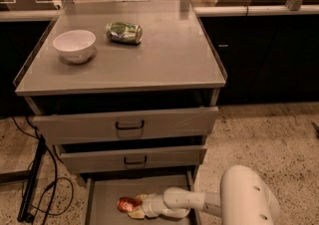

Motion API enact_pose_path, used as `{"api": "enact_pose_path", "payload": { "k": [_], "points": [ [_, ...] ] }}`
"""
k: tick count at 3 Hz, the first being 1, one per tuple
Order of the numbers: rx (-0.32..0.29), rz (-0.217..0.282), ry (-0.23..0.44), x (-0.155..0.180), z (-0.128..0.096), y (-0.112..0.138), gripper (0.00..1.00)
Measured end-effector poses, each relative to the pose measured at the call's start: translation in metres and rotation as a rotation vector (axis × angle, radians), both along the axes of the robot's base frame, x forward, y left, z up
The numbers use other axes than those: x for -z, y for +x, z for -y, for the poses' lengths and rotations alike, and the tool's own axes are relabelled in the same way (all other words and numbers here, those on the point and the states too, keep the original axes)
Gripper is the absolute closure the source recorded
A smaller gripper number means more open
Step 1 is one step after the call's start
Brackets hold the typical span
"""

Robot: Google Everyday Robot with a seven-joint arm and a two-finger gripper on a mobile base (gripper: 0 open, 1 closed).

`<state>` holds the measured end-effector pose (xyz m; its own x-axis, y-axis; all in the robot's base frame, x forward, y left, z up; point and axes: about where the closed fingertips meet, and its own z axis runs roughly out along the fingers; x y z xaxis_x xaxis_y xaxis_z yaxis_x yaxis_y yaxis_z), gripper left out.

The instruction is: Pick coke can from bottom drawer and place on counter

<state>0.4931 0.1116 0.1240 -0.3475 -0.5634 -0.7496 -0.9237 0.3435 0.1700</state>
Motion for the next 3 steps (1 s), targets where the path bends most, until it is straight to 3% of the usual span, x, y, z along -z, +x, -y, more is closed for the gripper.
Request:
{"api": "enact_pose_path", "payload": {
  "k": [1,2,3],
  "points": [
    [0.000,0.000,0.000,0.000,0.000,0.000,1.00],
    [-0.010,0.002,-0.002,0.000,-0.003,-0.006,1.00],
    [-0.016,0.035,0.005,-0.013,0.002,-0.020,1.00]
  ]
}}
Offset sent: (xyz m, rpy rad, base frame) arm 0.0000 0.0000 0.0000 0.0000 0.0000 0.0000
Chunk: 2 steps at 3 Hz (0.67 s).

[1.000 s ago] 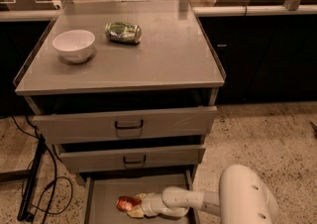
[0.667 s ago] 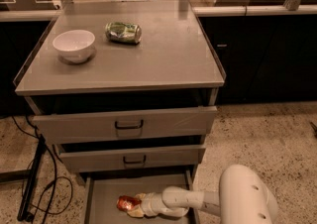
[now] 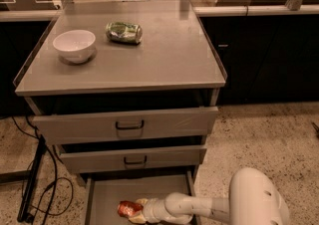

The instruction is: Pick coke can from bottom drawer and place on counter

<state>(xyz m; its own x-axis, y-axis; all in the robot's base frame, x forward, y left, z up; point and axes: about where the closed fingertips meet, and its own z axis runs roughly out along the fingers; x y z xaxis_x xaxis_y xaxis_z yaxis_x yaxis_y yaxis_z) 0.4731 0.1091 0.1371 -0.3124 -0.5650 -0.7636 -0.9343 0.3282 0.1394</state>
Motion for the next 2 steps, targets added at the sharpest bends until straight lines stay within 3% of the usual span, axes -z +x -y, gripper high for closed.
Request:
{"api": "enact_pose_path", "payload": {
  "k": [1,2],
  "points": [
    [-0.003,0.082,0.010,-0.020,0.011,-0.034,1.00],
    [0.007,0.150,0.022,-0.037,0.032,-0.084,1.00]
  ]
}}
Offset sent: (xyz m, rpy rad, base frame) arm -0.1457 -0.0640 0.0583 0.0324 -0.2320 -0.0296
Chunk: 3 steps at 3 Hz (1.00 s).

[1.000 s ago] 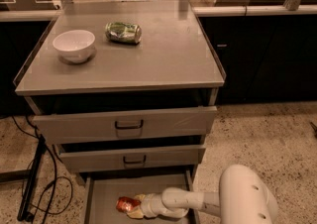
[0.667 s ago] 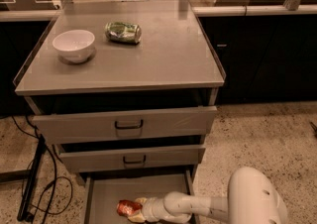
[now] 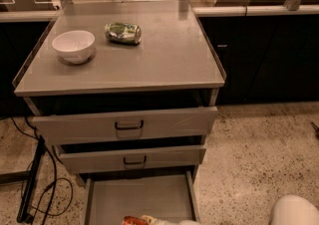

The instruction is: Pick coke can from bottom drawer and place on counter

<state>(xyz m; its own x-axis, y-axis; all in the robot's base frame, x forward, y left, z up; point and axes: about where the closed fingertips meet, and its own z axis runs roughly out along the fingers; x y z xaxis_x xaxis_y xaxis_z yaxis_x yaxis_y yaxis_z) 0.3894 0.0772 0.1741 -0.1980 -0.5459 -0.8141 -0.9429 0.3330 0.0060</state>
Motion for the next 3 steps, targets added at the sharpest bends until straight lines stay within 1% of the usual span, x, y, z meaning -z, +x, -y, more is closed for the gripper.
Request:
{"api": "enact_pose_path", "payload": {
  "k": [1,2,3],
  "points": [
    [-0.013,0.016,0.024,-0.045,0.017,-0.002,1.00],
    [-0.029,0.062,-0.002,-0.068,0.031,0.020,1.00],
    [-0.029,0.062,-0.003,-0.068,0.032,0.020,1.00]
  ]
}}
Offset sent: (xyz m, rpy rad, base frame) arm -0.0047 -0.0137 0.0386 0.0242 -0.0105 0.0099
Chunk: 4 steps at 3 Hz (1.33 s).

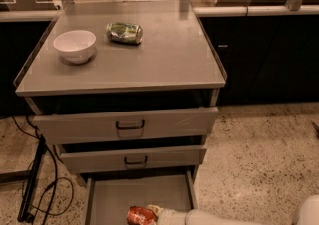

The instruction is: Pick coke can from bottom drawer and place on counter

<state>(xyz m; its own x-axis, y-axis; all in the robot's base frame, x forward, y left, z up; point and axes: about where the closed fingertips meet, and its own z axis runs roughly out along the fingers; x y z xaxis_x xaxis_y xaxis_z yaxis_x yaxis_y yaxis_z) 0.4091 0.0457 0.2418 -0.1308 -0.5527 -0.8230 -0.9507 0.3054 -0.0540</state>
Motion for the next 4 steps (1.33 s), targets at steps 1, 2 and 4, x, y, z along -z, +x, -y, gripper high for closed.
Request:
{"api": "enact_pose_path", "payload": {
  "k": [1,2,4],
  "points": [
    [0.001,0.036,-0.032,-0.027,0.001,0.009,1.00],
    [0.006,0.097,-0.066,-0.073,0.005,0.042,1.00],
    [-0.071,0.133,-0.169,-0.140,0.015,0.067,1.00]
  ]
}}
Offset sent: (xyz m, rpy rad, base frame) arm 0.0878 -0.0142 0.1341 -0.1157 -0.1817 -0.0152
